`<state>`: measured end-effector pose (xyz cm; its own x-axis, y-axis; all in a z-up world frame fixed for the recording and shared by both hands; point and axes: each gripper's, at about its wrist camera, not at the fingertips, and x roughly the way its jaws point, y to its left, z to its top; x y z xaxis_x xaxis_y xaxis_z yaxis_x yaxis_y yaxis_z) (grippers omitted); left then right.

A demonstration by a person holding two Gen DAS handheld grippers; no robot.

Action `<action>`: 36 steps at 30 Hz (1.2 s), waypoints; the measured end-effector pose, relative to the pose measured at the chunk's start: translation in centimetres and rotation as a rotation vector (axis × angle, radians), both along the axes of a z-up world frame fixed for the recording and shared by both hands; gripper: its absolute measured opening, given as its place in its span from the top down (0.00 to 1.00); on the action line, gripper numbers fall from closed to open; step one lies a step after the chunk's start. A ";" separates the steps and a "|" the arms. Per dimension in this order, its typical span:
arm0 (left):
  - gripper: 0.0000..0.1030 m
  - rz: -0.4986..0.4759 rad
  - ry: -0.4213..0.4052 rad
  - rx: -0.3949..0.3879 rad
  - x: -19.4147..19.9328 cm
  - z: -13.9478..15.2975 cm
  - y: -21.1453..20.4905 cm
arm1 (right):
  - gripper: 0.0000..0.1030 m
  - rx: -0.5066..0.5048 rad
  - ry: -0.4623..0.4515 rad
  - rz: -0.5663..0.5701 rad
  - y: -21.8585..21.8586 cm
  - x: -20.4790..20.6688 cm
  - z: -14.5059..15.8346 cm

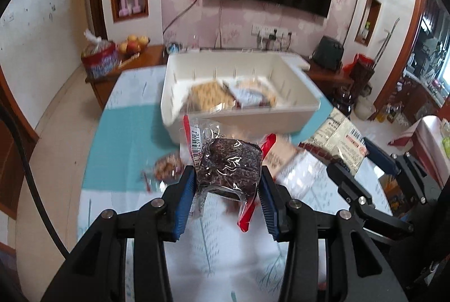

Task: Organize snacks
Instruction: 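Lift both packs into the white bin and open both grippers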

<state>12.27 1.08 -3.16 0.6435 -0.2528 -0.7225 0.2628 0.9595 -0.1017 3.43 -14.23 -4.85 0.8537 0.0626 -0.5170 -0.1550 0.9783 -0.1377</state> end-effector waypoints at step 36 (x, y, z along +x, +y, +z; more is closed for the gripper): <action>0.57 0.151 -0.090 -0.157 17.0 -7.1 1.4 | 0.45 0.005 -0.104 -0.173 -4.0 15.4 -4.1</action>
